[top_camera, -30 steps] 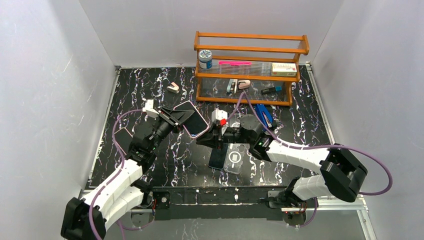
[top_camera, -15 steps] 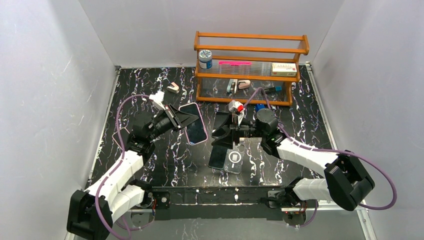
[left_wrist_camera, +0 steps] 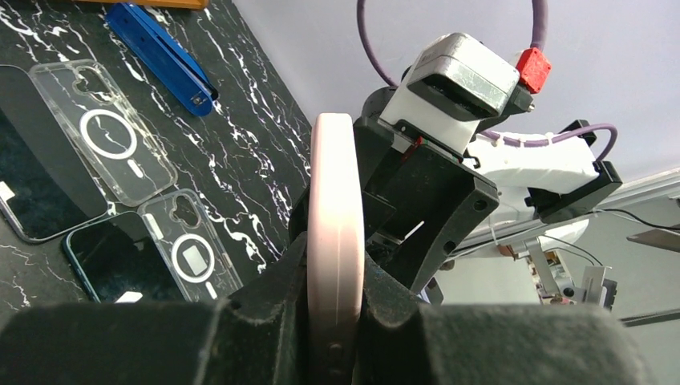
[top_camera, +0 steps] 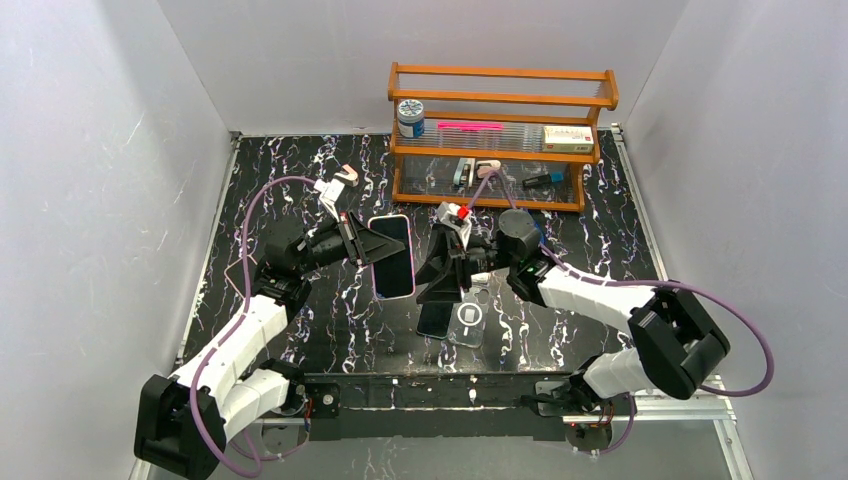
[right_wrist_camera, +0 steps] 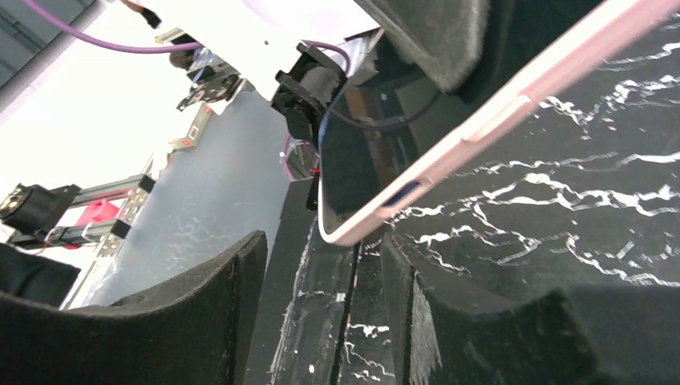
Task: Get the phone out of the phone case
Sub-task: Remove the phone case from the phone.
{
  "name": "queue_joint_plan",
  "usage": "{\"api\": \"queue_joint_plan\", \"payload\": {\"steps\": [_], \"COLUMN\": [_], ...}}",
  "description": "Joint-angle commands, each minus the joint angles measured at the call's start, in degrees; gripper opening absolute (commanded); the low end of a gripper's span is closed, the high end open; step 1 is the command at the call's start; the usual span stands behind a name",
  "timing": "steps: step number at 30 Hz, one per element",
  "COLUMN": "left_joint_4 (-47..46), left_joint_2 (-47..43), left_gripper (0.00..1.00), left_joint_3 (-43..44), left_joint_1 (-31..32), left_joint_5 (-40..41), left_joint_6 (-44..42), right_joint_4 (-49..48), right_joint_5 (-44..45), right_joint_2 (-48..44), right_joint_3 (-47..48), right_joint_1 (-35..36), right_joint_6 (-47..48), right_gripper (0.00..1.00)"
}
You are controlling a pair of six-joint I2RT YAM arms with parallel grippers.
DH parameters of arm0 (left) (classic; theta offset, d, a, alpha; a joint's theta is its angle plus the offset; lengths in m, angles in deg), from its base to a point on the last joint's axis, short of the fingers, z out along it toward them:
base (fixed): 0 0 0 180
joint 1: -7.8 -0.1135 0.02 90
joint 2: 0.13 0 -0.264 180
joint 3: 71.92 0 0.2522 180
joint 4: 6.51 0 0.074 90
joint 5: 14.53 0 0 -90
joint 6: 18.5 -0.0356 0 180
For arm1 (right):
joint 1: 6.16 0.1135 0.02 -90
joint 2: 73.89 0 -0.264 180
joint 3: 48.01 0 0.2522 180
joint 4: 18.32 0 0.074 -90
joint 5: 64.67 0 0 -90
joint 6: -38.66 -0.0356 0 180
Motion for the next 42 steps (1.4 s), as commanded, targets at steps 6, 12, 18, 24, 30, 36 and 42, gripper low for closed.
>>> {"api": "queue_joint_plan", "payload": {"steps": [6,12,18,24,30,36,42], "left_joint_4": [-6.5,-6.6,-6.8,-7.5,-7.5,-7.6,-7.9], "left_joint_2": [-1.8,-2.2,-3.2,-2.5,-1.1,-0.7,0.1], "left_gripper": [0.0,0.0,0.0,0.0,0.0,0.0,0.0], "left_joint_3": [3.3,3.4,3.0,2.7,1.9,1.4,1.3], "left_joint_1": [1.3,1.5,1.9,2.2,2.5,2.7,2.6], "left_joint_5": [-2.9,-2.6,-1.4,-1.0,-0.6,-0.4,-1.0], "left_joint_6": [2.6,3.5,4.8,8.9,12.3,13.5,15.2], "right_joint_4": [-5.6,-4.0,-2.7,2.7,11.5,16.9,18.4], "right_joint_5": [-4.3,-4.1,-1.2,2.9,6.7,10.7,12.1], "right_joint_2": [2.7,3.6,4.1,2.6,1.5,1.5,1.7], "right_joint_3": [5.9,6.9,7.4,6.0,8.3,11.2,12.3], "right_joint_1": [2.6,2.8,2.8,3.2,4.0,4.1,4.1], "right_joint_6": [-0.4,1.3,2.2,16.9,32.1,38.4,42.2], "right_gripper": [0.46,0.28,0.11,0.01,0.01,0.01,0.01]}}
